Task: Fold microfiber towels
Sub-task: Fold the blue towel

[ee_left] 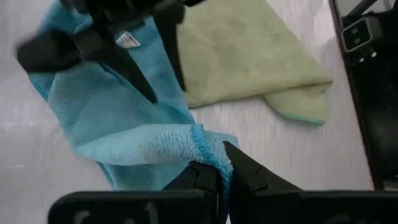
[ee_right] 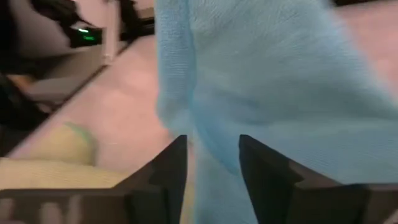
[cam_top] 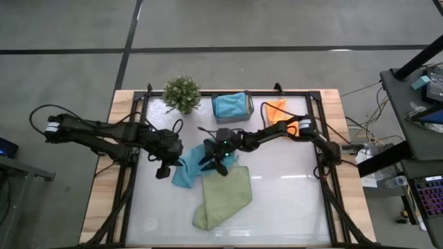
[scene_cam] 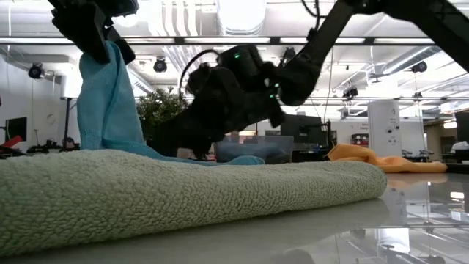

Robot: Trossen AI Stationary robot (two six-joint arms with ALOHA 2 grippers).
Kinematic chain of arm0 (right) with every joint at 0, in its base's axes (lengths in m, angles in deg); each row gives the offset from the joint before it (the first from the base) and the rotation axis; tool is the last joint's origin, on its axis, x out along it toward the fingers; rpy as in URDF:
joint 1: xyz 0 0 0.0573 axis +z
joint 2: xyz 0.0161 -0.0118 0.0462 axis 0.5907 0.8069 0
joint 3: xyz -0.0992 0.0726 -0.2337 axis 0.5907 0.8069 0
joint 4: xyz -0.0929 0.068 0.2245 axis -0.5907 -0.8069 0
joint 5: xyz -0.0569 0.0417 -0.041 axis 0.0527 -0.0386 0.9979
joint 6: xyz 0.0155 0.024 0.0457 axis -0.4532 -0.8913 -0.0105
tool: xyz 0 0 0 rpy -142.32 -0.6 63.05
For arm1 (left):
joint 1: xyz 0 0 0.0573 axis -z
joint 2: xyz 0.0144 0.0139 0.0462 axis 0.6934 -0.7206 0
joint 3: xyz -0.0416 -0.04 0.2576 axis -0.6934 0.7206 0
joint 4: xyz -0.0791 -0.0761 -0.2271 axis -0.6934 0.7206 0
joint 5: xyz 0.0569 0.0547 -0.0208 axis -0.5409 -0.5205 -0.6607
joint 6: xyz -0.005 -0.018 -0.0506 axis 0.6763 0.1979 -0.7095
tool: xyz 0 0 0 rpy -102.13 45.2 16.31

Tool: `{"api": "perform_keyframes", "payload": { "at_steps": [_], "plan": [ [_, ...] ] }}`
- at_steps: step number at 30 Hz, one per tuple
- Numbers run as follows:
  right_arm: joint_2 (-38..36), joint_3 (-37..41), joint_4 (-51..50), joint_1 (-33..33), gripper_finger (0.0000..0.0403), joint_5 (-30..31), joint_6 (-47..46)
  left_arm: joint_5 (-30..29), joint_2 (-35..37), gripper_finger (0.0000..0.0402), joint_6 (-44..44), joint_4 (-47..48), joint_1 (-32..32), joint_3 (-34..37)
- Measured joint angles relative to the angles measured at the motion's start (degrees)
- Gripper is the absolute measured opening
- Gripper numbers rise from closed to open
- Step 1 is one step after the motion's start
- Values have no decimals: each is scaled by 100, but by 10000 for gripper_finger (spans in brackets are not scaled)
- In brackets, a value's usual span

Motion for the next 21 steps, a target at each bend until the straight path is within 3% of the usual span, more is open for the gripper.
{"api": "perform_keyframes", "payload": {
  "at_steps": [7,15,21],
  "plan": [
    [398,-780,-1231,-21,173,-1925,-142,522,221,0,-538,-12,73,-128],
    [36,-1423,-4927,31,110,-1817,1936,553,326,0,-686,349,175,-86],
    [-125,-1598,-6620,230,24,-549,2763,527,269,0,-740,390,177,-84]
  ]
}}
